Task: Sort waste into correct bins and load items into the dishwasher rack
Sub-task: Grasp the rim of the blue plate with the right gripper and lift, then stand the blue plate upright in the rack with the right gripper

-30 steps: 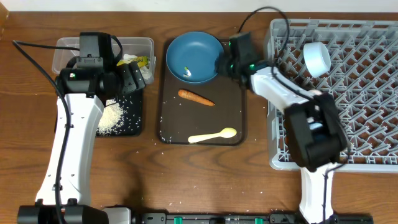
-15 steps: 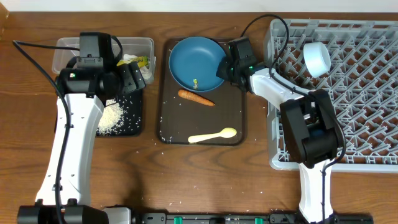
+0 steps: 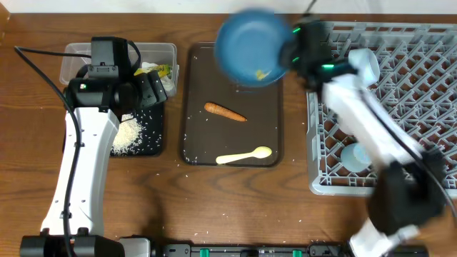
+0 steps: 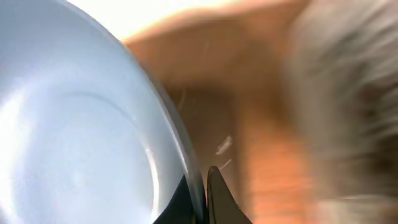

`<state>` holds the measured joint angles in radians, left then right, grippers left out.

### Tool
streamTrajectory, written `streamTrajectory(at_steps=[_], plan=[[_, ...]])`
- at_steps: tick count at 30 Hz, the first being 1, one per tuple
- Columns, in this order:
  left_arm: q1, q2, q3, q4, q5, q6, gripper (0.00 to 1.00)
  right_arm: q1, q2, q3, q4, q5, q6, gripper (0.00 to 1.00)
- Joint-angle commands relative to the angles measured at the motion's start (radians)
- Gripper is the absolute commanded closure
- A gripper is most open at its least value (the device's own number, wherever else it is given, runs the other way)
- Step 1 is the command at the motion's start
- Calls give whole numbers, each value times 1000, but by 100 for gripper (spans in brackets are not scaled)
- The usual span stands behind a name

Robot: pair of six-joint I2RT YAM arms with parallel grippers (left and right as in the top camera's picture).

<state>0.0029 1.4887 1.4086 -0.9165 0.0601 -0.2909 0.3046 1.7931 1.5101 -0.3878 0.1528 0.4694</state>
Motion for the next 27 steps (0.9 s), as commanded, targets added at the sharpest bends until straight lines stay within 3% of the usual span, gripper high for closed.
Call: streamTrajectory(at_steps=[1, 6, 10, 14, 20, 23, 27], plan=[[3, -4, 18, -3, -13, 2, 7, -40, -193, 21, -43, 401, -113, 99], [3, -4, 18, -3, -13, 2, 7, -117, -331, 20, -87, 882, -156, 99], [3, -4, 18, -3, -13, 2, 7, -223, -326, 18, -56, 1062, -232, 99], [3, -4, 18, -3, -13, 1, 7, -357, -265, 16, 39, 1069, -373, 99], [3, -4, 18, -3, -13, 2, 7, -500, -108, 16, 321, 862, -857, 99], [3, -4, 18, -3, -13, 2, 7, -536, -33, 16, 460, 850, -999, 99], [3, -4, 18, -3, -13, 2, 7, -557, 48, 16, 501, 729, -1185, 99]])
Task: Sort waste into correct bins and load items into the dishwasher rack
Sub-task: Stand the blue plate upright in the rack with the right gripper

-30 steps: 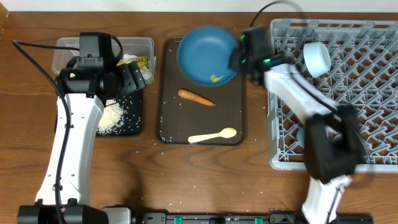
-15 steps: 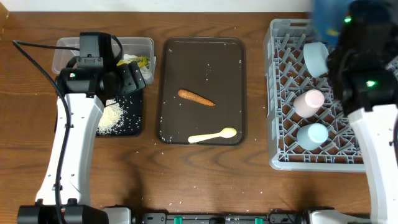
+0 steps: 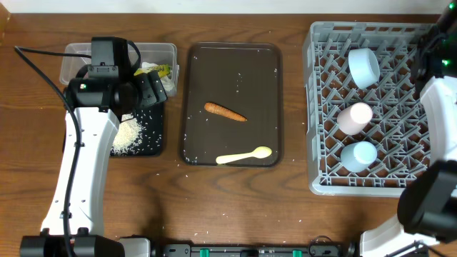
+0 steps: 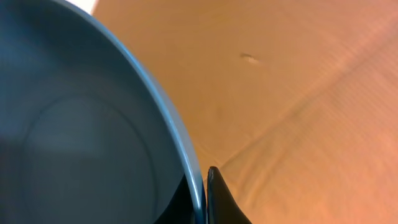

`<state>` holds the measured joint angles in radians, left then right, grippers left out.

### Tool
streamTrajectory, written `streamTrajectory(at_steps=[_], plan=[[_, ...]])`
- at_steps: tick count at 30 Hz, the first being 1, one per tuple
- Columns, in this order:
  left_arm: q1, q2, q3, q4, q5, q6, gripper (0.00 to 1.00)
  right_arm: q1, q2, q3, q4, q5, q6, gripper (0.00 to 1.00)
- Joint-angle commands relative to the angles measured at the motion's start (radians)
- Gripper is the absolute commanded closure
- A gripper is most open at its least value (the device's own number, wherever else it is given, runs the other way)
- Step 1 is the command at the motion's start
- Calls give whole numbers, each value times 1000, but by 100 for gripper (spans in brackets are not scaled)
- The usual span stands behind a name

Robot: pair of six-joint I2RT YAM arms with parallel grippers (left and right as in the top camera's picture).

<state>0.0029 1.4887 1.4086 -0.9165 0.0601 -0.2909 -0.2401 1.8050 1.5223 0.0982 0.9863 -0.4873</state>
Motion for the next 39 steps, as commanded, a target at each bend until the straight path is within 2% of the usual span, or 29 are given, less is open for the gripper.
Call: streamTrajectory(at_steps=[1, 8, 19, 23, 32, 39], plan=[[3, -4, 18, -3, -13, 2, 7, -16, 56, 3, 15, -121, -246, 99], [3, -4, 18, -3, -13, 2, 7, -70, 135, 3, 93, -84, -268, 99], [3, -4, 18, -3, -13, 2, 7, -113, 137, 3, 164, -235, -419, 99], [3, -4, 18, -3, -13, 2, 7, -120, 144, 3, 125, -332, -472, 99], [3, -4, 18, -3, -13, 2, 7, -108, 174, 3, 76, -332, -470, 99], [3, -4, 18, -3, -13, 2, 7, 3, 174, 3, -7, -329, -470, 99]])
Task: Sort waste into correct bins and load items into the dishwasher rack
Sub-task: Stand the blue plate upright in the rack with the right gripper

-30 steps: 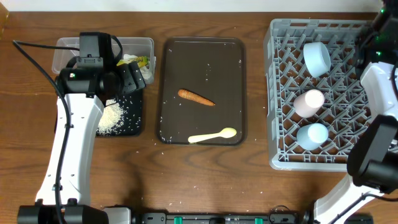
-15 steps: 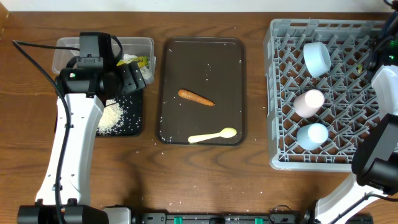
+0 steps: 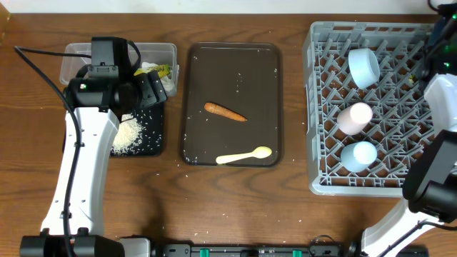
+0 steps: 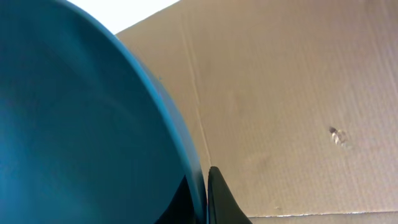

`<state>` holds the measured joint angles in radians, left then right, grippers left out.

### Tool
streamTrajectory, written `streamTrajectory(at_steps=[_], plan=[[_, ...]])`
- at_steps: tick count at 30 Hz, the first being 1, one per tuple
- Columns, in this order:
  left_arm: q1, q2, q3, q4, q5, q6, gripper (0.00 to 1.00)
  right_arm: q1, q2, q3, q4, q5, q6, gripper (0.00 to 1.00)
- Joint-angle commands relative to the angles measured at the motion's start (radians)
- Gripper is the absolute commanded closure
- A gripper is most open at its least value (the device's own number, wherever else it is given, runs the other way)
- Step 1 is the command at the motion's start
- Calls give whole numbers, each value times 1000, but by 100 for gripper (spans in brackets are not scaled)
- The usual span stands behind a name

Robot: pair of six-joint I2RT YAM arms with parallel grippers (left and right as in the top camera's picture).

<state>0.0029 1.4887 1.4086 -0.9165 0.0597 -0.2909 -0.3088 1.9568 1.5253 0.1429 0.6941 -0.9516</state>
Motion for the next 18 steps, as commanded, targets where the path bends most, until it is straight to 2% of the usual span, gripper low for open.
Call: streamTrajectory(at_steps=[1, 3, 5, 6, 8, 9, 11, 16, 18], plan=[[3, -4, 18, -3, -13, 2, 7, 90, 22, 0, -76, -37, -6, 98], [3, -4, 18, -3, -13, 2, 7, 130, 22, 0, -137, -37, -6, 83], [3, -4, 18, -3, -13, 2, 7, 160, 22, 0, -177, -36, -5, 77], [3, -4, 18, -3, -13, 1, 7, 169, 22, 0, -192, -36, 4, 69], [3, -4, 18, -3, -13, 2, 7, 179, 22, 0, -201, -31, 66, 45], [3, -4, 18, -3, -13, 1, 7, 179, 22, 0, -200, -28, 93, 40], [3, -4, 18, -3, -13, 2, 7, 175, 22, 0, -200, -27, 154, 32], [3, -4, 18, -3, -13, 1, 7, 155, 22, 0, -226, -21, 279, 27], [3, -4, 18, -3, -13, 2, 7, 150, 22, 0, -240, -21, 304, 22]])
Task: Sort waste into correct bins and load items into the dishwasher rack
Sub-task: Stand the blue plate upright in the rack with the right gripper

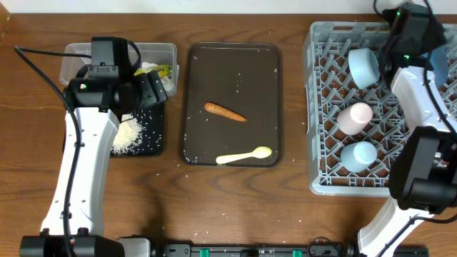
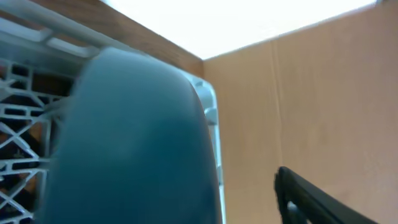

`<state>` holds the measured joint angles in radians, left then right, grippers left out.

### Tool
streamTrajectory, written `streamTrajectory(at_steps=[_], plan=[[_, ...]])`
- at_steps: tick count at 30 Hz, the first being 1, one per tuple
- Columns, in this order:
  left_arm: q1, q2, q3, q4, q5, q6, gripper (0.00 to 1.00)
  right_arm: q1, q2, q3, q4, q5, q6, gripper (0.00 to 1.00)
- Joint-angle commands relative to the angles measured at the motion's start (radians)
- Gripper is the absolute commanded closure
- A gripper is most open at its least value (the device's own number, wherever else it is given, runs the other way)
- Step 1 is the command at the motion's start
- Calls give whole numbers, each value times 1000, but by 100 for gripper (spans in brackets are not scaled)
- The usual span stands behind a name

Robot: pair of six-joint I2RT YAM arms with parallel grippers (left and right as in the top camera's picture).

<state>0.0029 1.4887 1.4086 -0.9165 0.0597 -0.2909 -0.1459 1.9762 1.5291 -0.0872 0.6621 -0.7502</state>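
Observation:
A blue bowl (image 2: 130,143) stands on edge in the grey dishwasher rack (image 1: 335,182) at its far right side; in the overhead view only a sliver of the bowl (image 1: 438,61) shows beside the right arm. My right gripper (image 1: 426,44) is open: one black finger (image 2: 301,196) stands apart from the bowl's rim, the other is hidden behind the bowl. A carrot (image 1: 225,111) and a pale yellow spoon (image 1: 245,154) lie on the dark tray (image 1: 268,71). My left gripper (image 1: 152,86) hangs over the bins at the left; its jaws cannot be made out.
The rack also holds a light blue cup (image 1: 363,66), a pinkish white cup (image 1: 353,116) and another light blue cup (image 1: 358,155). A clear bin (image 1: 78,57) with scraps and a black tray of rice (image 1: 132,135) sit at the left.
My right gripper was shut on the bowl's rim beyond the rack's right edge. Now the bowl stands in the rack and the finger is away from the rim. The left arm has not moved.
My right gripper held the blue bowl over the far end of the dark tray. Then it held the bowl past the rack's right side, at two moments. Now the bowl rests on edge in the rack and the gripper is open.

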Motion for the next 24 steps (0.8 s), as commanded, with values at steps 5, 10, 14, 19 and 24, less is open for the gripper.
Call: streamTrajectory(at_steps=[5, 10, 14, 19, 24], plan=[[3, -4, 18, -3, -13, 2, 7, -18, -16, -3, -6, 11, 133, 11], [3, -4, 18, -3, -13, 2, 7, -11, -105, -3, -26, -90, 238, 4], [3, -4, 18, -3, -13, 2, 7, 20, -207, -3, -105, -305, 280, 1], [3, -4, 18, -3, -13, 2, 7, 62, -316, -3, -219, -609, 502, 1], [3, -4, 18, -3, -13, 2, 7, 80, -358, -3, -343, -727, 691, 1]])
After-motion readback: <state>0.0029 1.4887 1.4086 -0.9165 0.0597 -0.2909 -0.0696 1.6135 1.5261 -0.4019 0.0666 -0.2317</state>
